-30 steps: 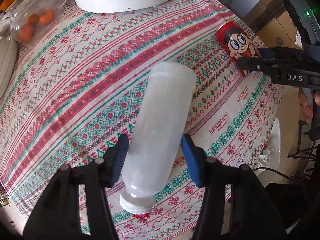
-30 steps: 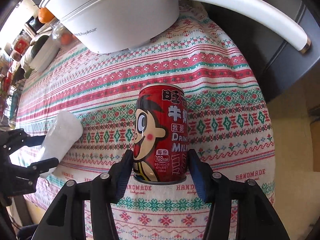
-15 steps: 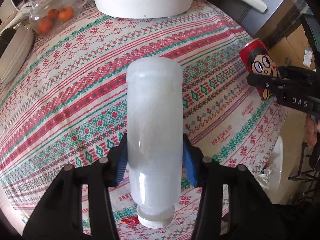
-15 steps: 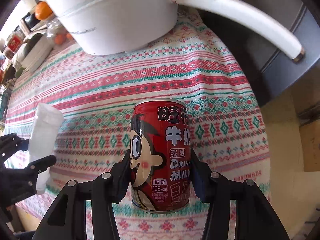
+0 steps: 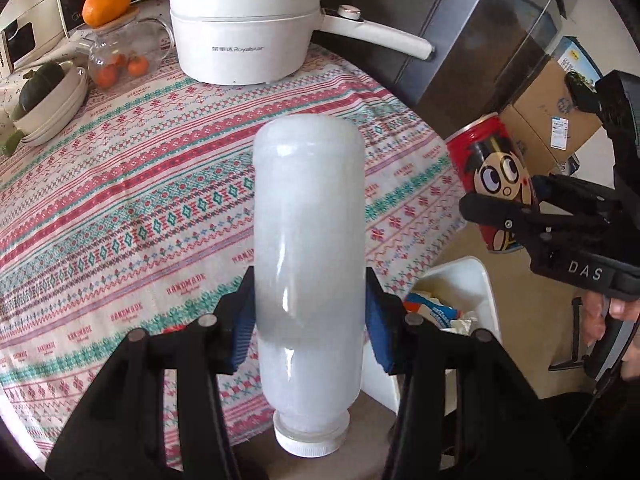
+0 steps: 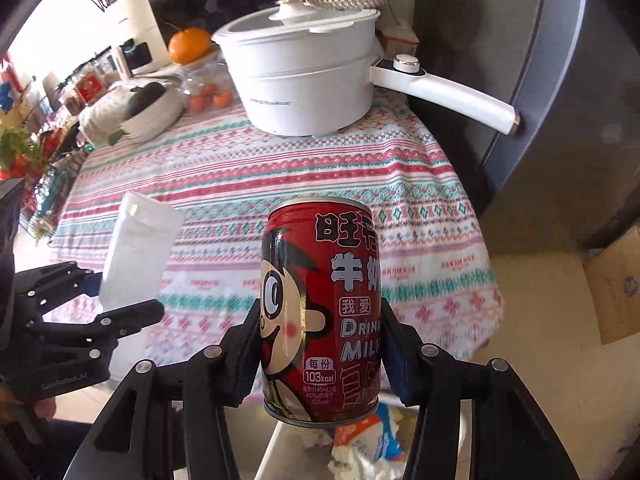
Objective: Collect trash
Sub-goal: 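Carry the white bottle and red can over the bin with both grippers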
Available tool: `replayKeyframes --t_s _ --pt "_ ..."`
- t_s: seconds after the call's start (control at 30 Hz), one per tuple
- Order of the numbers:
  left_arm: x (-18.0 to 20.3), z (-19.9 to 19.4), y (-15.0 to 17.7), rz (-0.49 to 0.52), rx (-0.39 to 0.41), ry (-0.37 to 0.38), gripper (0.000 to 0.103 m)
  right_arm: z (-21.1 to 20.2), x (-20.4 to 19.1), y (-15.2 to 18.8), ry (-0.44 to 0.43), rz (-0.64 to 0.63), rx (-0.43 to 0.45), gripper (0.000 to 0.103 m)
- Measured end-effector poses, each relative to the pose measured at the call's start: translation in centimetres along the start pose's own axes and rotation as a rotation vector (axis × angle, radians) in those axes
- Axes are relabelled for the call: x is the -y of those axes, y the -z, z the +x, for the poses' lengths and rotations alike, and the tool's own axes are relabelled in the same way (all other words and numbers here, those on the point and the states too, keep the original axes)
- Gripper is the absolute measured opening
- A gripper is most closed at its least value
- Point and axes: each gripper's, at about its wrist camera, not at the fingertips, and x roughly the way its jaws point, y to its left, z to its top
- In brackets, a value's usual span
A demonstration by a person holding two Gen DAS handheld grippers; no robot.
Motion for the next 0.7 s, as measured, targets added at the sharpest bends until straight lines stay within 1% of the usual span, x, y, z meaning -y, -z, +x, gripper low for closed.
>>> replayKeyframes --t_s 0.03,0.1,0.2,0.27,0.4,0.57,0.7 --pt "1.6 0.6 0.0 -0.006 0.003 0.016 0.05 -0.5 -0.2 0.3 -0.003 0.005 0.002 0.053" --pt "2.6 0.0 1.7 -0.009 0.004 0.054 0.051 -1.8 -0.4 2.2 -0.007 0.017 0.008 0.053" --pt "4.8 0.3 3.0 0.008 -0.006 0.089 0.051 -1.9 0.4 4.9 -0.016 0.042 0.003 0.053" --pt "5.5 1.0 3.3 0.021 -0.015 0.104 0.051 -2.4 1.2 6.9 -0.024 0.066 -0.001 0.053" --pt "7.8 2.1 3.9 0.034 -0.036 0.149 0.051 -2.3 3.2 10.4 -0.013 0.107 -0.054 0.053" --pt "10.8 3.4 4.3 0.072 -0.06 0.171 0.051 -2.1 5.4 13.5 -0.011 0.143 -0.101 0.053" --pt "13.1 5.0 4.5 0.122 -0.089 0.181 0.051 -2.3 7.2 15.5 0.007 0.168 -0.117 0.053"
